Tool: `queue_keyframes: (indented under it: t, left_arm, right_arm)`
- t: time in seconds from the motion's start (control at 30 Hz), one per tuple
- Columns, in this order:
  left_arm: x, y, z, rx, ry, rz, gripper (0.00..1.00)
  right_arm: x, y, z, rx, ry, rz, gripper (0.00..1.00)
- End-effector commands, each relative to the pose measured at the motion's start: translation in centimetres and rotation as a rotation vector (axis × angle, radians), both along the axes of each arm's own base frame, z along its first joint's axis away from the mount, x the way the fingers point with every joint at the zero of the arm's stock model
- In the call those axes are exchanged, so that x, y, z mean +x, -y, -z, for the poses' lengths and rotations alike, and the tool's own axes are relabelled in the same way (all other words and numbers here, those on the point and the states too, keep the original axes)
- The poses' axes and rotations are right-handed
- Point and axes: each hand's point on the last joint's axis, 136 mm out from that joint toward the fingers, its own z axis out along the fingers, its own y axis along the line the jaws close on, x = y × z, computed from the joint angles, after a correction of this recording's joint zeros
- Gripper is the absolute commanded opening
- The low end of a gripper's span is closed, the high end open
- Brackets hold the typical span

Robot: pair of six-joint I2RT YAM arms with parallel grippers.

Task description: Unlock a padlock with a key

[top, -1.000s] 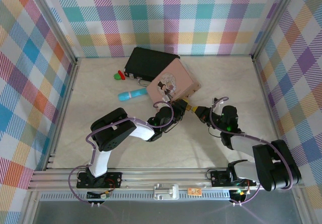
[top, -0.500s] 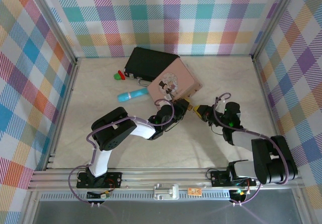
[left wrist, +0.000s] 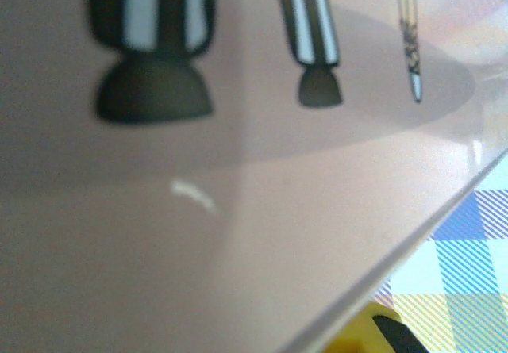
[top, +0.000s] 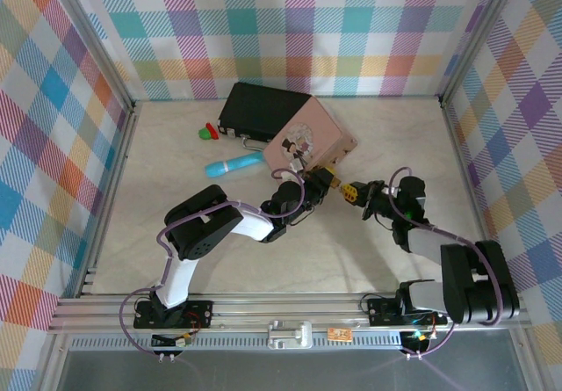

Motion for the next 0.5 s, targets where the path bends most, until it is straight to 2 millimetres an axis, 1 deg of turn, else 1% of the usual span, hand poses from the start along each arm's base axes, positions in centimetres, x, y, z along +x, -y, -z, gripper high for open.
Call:
queue_keyframes:
  t: [0.0,0.13,0.23,0.3,0.33,0.47]
  left_arm:
    - [-3.1,2.9,2.2,0.116,0.026,0.146,0.00]
    - [-3.0,2.9,1.9,0.124,0.033,0.140,0.00]
    - [-2.9,2.8,1.9,0.140,0.036,0.134,0.00]
    - [-2.9,2.8,2.1,0.149,0.030,0.136,0.00]
    - [-2.9,2.9,2.1,0.154,0.024,0.141,0.00]
    - [-3.1,3.4,2.8,0.205,-0.003,0.169,0.00]
  right_arm:
    - [-0.4,-1.3,-5.3,0.175,-0.040,-0.040,0.00]
    - [-0.6,-1.5,-5.0,0.159,-0.060,-0.066,0.00]
    - [-0.4,-1.1,-4.0,0.094,-0.043,-0.084,0.00]
    - [-0.3,-0.6,-3.1,0.025,-0.023,-0.111,0.00]
    - [-0.1,-0.3,-2.9,-0.024,0.014,-0.126,0.00]
    - [0.0,0.9,-2.9,-0.237,0.153,-0.178,0.00]
